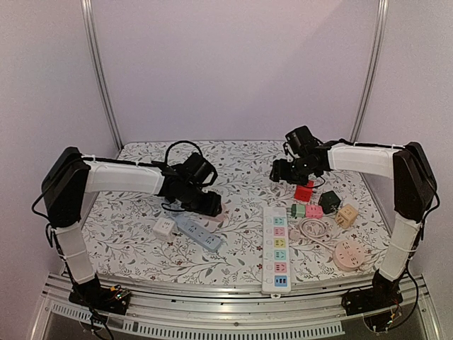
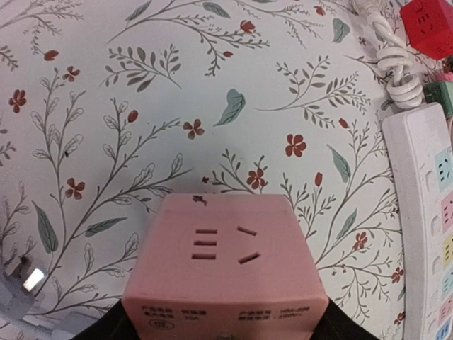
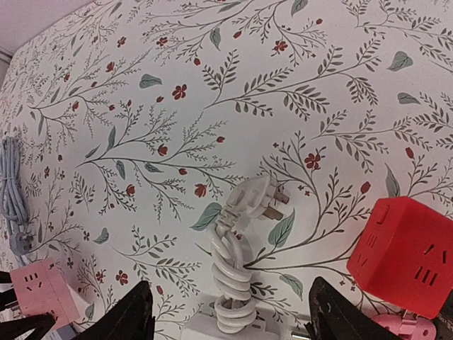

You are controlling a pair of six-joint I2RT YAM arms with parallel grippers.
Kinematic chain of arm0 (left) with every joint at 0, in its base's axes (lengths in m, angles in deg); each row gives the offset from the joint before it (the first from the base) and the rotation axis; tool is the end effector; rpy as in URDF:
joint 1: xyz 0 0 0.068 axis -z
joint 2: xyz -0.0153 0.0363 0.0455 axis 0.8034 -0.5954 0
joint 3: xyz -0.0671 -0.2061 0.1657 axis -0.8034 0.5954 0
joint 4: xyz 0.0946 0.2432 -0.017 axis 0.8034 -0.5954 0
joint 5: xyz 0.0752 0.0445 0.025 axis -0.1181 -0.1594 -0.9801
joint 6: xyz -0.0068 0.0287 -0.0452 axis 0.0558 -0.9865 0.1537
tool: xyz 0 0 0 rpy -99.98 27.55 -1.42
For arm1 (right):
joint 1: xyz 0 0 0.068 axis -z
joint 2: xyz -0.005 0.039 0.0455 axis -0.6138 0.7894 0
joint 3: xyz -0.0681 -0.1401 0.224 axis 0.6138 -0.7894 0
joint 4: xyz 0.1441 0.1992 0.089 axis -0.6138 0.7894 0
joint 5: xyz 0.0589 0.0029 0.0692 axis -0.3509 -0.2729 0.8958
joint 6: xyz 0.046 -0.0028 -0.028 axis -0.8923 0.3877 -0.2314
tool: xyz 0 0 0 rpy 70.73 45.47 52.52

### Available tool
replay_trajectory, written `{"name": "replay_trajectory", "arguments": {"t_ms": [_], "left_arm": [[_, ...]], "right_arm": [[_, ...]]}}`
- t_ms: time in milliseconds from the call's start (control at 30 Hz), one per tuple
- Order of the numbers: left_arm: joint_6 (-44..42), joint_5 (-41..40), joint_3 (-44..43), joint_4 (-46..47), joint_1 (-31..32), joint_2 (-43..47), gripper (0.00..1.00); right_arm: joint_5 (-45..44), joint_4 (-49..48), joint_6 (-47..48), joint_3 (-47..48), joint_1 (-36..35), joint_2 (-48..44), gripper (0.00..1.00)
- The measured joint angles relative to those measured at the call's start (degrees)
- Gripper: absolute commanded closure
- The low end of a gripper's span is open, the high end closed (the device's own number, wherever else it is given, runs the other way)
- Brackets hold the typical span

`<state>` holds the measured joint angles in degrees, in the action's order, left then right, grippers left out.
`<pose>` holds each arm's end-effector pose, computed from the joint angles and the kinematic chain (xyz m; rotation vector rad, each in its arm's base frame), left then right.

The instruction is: Pull the plug off the socket

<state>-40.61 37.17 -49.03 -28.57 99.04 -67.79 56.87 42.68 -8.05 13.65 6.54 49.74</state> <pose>0.2707 -0.2744 0.1756 0.3752 2.6299 -0.4110 0.3515 0.2126 0.2110 -0.0609 2.5276 0.3925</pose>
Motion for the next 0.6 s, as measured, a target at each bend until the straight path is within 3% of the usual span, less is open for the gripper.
{"name": "replay_trajectory", "arguments": {"t_ms": [233, 333, 433, 600], "left_arm": [[-0.04, 0.0, -0.37, -0.66, -0.24, -0.37, 0.11], [-0.31, -0.11, -0.98, -0.9, -0.24, -0.37, 0.03], [-0.87, -0.09, -1.62, -0.94, -0.28, -0.31, 0.0], [-1.99, 0.92, -1.51, -0.66, -1.95, 2.19, 0.0]], "right_arm": [[0.0, -0.04, 0.44, -3.98, 0.0, -7.06, 0.18], [-0.11, -0.09, 0.68, -5.53, 0.0, -9.57, 0.08], [-0.98, -0.04, 1.22, -7.1, 0.02, -11.5, 0.01], [-2.38, -0.07, 3.26, -9.64, 0.83, -13.99, 0.01]]}}
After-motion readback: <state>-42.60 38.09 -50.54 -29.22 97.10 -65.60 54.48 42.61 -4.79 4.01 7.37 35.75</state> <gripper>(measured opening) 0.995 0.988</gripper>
